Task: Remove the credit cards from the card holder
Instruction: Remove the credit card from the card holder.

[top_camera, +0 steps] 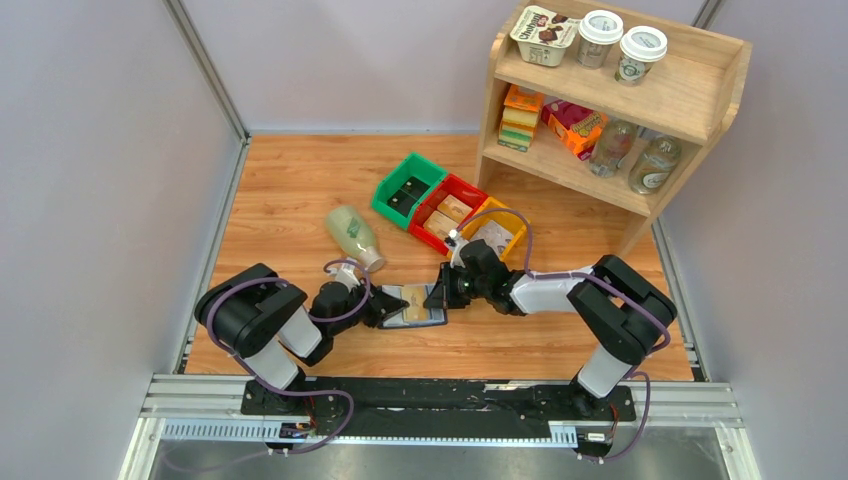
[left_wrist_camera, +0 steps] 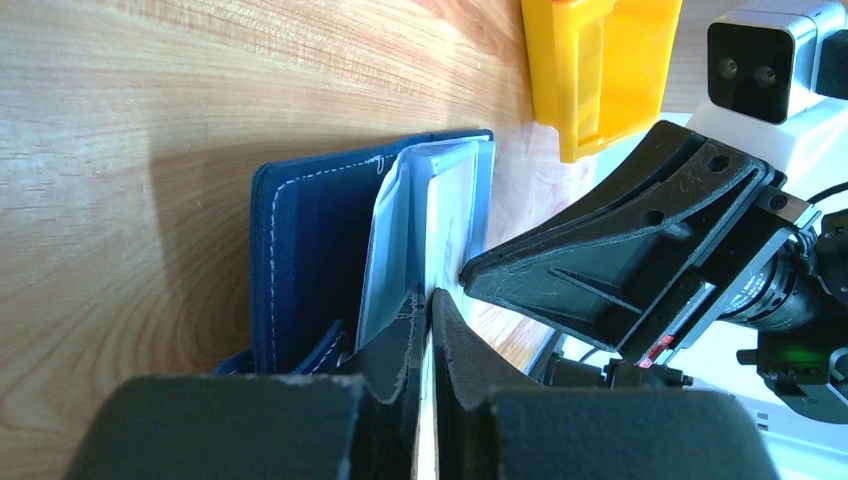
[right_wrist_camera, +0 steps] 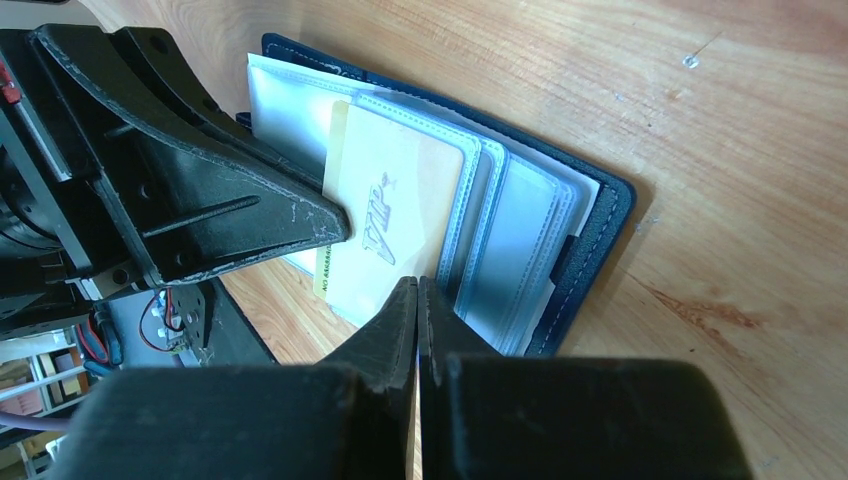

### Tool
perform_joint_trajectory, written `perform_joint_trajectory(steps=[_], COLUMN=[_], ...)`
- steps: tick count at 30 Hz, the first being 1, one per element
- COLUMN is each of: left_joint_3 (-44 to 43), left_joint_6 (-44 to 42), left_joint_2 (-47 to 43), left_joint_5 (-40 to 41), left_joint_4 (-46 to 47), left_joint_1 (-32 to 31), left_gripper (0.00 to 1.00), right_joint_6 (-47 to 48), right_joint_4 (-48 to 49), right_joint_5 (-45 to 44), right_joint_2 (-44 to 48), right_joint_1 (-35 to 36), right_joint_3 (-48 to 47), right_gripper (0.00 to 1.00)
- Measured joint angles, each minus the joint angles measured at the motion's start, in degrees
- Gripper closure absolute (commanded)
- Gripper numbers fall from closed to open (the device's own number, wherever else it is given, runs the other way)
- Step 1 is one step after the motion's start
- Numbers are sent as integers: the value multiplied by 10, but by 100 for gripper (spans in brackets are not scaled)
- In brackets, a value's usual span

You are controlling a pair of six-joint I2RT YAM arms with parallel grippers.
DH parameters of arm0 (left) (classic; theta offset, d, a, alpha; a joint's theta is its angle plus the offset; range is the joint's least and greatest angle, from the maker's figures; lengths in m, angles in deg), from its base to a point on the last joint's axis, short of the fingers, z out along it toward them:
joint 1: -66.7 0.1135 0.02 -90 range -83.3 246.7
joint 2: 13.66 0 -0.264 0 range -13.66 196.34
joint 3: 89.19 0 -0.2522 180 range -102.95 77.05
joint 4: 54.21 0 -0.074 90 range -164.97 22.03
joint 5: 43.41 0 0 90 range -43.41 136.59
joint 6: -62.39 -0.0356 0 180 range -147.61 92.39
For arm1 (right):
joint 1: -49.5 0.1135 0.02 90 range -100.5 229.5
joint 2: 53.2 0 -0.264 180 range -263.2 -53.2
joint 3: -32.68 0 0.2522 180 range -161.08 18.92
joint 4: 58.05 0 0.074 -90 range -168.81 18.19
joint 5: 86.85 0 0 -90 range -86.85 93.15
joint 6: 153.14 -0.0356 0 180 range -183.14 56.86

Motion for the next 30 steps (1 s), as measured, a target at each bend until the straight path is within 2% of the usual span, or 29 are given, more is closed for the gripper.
perform_joint_trajectory(steps=[7, 8, 14, 20, 25, 30], left_joint_3=[0, 0, 0, 1, 2, 1], left_joint_6=[-5, -7, -13, -29, -53, -95], left_joint_2=[-16, -19, -45, -93, -178, -309], left_joint_5=[-2, -2, -4, -4, 2, 20], left_joint_4=[-11, -13, -36, -88, -190, -335], left_joint_1=[6, 6, 10, 13, 19, 21], left_gripper=[80, 80, 100, 100, 100, 100], right_joint_6=[0, 0, 0, 0, 0, 0], right_joint_4=[0, 0, 0, 0, 0, 0], right_joint_5=[3, 3, 4, 9, 11, 13], right_joint_2=[-3, -3, -4, -5, -8, -11], right_joint_1=[0, -1, -2, -4, -5, -5], right_joint_3=[-2, -2, -2, -3, -6, -8], right_gripper=[100, 100, 100, 100, 100, 100])
